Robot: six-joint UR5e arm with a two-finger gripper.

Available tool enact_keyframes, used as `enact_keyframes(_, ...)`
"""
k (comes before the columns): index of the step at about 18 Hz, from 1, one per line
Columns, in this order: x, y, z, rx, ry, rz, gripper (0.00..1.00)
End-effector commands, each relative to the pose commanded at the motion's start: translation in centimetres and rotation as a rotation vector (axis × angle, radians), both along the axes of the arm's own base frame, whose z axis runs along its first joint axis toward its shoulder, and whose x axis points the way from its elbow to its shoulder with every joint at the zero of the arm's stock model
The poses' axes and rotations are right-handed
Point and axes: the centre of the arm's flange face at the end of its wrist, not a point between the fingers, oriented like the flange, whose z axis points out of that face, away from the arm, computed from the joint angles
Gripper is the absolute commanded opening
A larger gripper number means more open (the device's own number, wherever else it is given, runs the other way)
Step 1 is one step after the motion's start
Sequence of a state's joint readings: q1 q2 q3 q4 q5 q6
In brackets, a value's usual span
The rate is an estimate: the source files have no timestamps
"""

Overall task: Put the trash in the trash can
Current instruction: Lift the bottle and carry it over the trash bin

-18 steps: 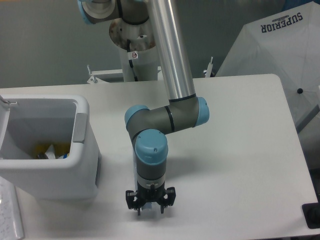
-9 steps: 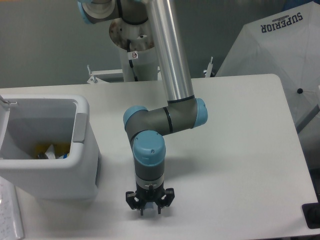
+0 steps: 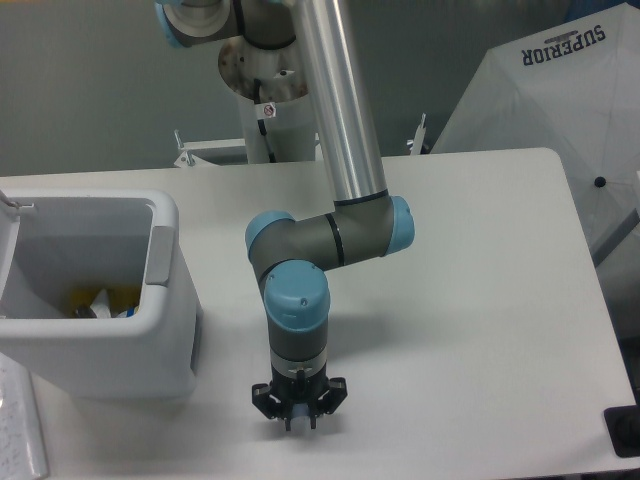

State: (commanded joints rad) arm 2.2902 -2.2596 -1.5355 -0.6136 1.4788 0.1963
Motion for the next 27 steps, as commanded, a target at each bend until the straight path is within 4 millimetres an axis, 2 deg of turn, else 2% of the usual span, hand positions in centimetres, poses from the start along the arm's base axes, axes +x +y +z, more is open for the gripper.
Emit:
enact_keyframes(4, -0.6, 0.0, 0.7, 0.011, 0.009, -0.002, 0.24)
enact_keyframes(6, -1.8, -0.5, 1.7, 0.027, 0.022, 0.014, 0.24)
enact_keyframes(9, -4.5, -2.1, 8.0, 0.102, 0.084, 0.057, 0.24)
enact_keyframes(11, -6.0, -2.1, 12.3, 0.165, 0.131, 0.075, 0.24)
enact_keyframes(13, -6.9, -2.4, 15.7, 0.222, 0.156, 0.086, 0.24)
enact_keyframes(15, -7.7, -4.6, 20.9, 0.292, 0.184, 0.123, 0.24)
enact_keyframes(17, -7.5, -6.2, 25.4, 0.349, 0.222, 0.150, 0.24)
enact_keyframes(19, -7.1, -7.7, 31.5, 0.434, 0.265, 0.213, 0.24)
enact_keyframes(21, -7.0, -8.6, 36.5, 0.518, 0.291, 0.277, 0.24)
enact_keyframes(23, -5.2, -9.6, 41.2, 0.587, 0.323, 0.294, 0.24)
enact_keyframes(25, -3.2, -11.0, 44.6, 0.627, 0.358, 0.284, 0.24)
enact_keyframes(27, -0.8, -11.4, 46.6, 0.652, 0.375, 0.258, 0.24)
